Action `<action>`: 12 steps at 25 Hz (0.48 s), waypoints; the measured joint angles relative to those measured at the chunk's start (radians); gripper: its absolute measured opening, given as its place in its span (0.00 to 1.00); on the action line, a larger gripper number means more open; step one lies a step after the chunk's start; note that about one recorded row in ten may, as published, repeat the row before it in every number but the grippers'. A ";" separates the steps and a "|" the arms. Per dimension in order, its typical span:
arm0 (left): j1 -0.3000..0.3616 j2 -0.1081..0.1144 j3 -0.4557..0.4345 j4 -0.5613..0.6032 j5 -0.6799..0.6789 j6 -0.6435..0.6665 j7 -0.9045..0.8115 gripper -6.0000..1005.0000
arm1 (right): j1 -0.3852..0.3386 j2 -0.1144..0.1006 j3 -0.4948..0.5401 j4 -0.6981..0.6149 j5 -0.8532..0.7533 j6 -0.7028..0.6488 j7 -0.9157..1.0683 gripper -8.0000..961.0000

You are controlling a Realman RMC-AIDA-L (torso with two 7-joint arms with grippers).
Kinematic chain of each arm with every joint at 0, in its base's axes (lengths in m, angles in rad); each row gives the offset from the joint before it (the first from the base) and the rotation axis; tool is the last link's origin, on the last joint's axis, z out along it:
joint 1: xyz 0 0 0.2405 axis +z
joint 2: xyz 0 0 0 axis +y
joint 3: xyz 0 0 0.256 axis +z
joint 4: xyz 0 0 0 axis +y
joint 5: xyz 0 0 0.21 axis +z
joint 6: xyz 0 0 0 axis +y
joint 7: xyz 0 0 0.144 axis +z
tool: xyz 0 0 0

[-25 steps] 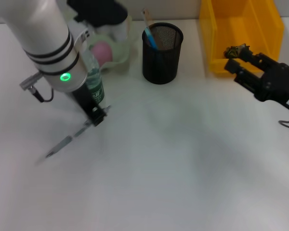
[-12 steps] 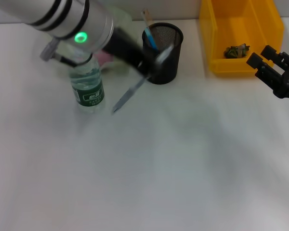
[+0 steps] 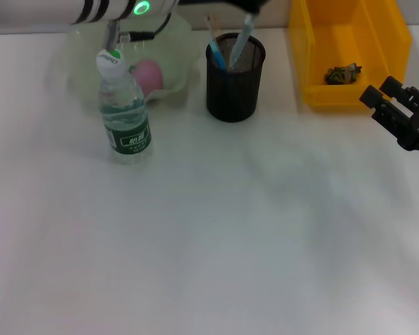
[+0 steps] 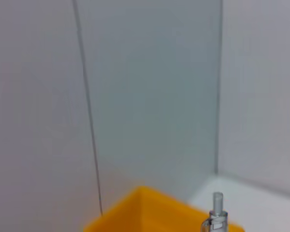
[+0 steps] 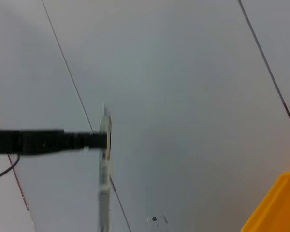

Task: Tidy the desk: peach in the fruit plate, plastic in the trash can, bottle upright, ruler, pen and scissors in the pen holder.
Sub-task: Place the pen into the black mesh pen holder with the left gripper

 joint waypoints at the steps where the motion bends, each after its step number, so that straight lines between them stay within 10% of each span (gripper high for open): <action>1: 0.006 0.000 0.007 -0.006 -0.018 -0.025 0.013 0.25 | 0.000 0.000 0.000 0.004 0.000 0.000 0.001 0.61; 12: 0.024 -0.003 0.187 -0.285 -0.488 -0.470 0.359 0.27 | 0.002 0.001 -0.001 0.030 0.001 0.000 0.002 0.61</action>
